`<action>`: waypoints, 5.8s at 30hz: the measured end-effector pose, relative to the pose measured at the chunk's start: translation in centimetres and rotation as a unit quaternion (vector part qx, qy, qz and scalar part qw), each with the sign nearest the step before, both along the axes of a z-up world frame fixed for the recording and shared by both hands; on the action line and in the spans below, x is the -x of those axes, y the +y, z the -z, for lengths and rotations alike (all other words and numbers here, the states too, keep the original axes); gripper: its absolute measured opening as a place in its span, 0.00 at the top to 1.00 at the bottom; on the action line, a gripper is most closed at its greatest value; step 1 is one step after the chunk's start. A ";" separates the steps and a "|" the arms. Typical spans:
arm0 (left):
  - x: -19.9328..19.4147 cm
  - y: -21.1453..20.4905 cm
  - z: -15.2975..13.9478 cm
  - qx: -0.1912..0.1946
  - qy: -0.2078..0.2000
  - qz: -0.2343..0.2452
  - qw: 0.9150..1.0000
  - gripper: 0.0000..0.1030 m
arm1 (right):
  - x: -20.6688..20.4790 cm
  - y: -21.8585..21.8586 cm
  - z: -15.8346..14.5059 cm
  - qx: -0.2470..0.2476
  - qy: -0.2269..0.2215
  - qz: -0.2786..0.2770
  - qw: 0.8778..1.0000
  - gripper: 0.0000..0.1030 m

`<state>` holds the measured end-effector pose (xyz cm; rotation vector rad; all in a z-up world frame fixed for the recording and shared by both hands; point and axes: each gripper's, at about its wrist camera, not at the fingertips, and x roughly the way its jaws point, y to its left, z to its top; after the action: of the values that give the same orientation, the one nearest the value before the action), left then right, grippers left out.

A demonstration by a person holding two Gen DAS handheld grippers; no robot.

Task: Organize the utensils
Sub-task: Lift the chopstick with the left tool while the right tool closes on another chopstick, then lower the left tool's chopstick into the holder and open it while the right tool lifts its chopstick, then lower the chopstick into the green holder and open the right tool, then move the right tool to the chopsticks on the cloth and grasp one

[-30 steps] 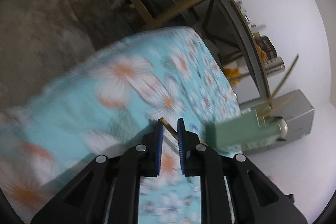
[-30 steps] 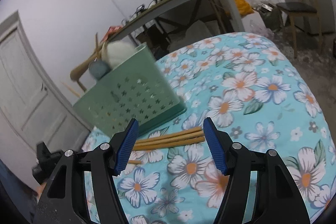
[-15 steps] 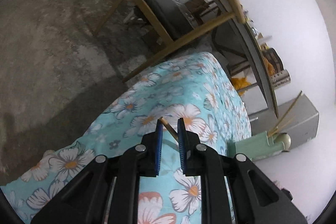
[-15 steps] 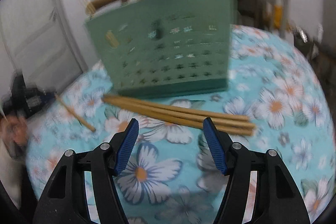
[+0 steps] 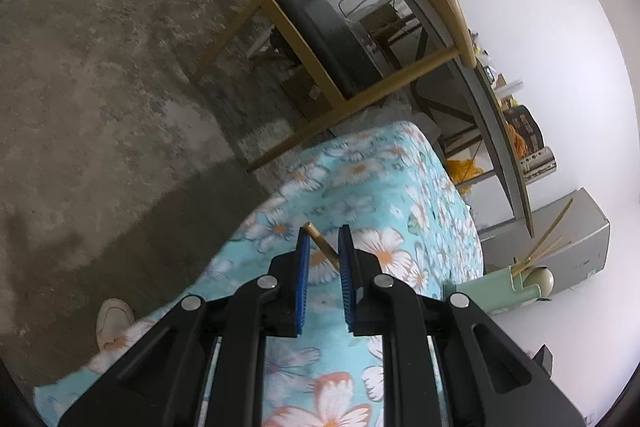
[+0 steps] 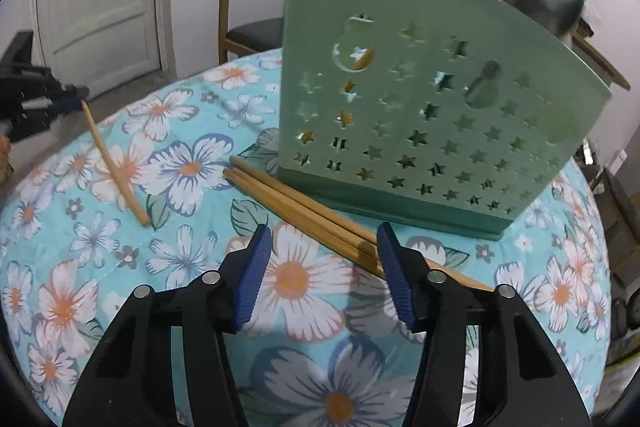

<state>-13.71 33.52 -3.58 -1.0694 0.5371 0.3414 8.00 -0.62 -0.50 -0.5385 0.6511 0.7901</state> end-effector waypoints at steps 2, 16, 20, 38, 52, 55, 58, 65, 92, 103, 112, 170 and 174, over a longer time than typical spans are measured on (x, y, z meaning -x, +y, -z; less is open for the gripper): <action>0.4 0.5 0.1 0.003 -0.002 -0.001 1.000 0.87 | 0.3 0.5 0.1 0.011 -0.011 -0.002 1.000 0.53; 1.1 1.2 0.8 0.019 -0.002 0.002 1.000 0.87 | 1.0 5.6 1.2 0.068 -0.054 -0.015 0.996 0.74; 1.1 1.4 0.9 0.026 -0.003 0.001 1.000 0.87 | 1.6 6.5 1.7 0.078 -0.069 -0.018 0.994 0.79; -0.4 -0.9 -0.8 0.010 -0.009 0.013 1.000 0.88 | 0.6 -1.4 -2.0 -0.060 0.018 0.032 0.997 0.90; -1.8 -5.2 -5.5 -0.067 -0.079 0.013 0.995 0.92 | -1.7 -12.8 -7.3 -0.273 0.052 0.153 0.948 0.96; -1.8 -7.1 -7.8 -0.124 -0.106 0.017 0.987 0.93 | -2.1 -14.4 -7.9 -0.306 0.051 0.170 0.935 0.96; -1.8 -9.3 -10.0 -0.184 -0.132 0.022 0.974 0.94 | -2.4 -15.9 -8.2 -0.327 0.046 0.189 0.925 0.96; -2.4 -14.5 -13.0 -0.270 -0.163 0.055 0.947 0.95 | -2.2 -17.7 -9.3 -0.345 0.019 0.228 0.910 0.96; -3.2 -19.8 -26.5 -0.341 -0.334 -0.034 0.878 0.96 | -2.7 -19.6 -9.7 -0.371 0.004 0.251 0.894 0.96; -10.5 -21.5 -24.5 -0.362 -0.308 -0.024 0.880 0.96 | -3.1 -19.9 -9.6 -0.374 0.005 0.247 0.894 0.96; -12.8 -22.4 -22.9 -0.353 -0.290 0.015 0.889 0.55 | -2.5 -19.5 -9.6 -0.359 -0.007 0.237 0.903 0.96; -2.6 -9.3 -7.6 -0.126 -0.109 -0.019 0.986 0.55 | 2.5 -11.5 -15.9 -0.399 -0.023 0.141 0.906 0.99; -2.1 -8.1 -7.0 -0.111 -0.106 -0.016 0.988 0.55 | 2.1 -12.0 -15.6 -0.384 -0.003 0.157 0.910 0.97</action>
<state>-11.64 25.41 3.40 -0.8875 0.2846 0.3044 5.87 -12.62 15.08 0.2828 0.3577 0.6689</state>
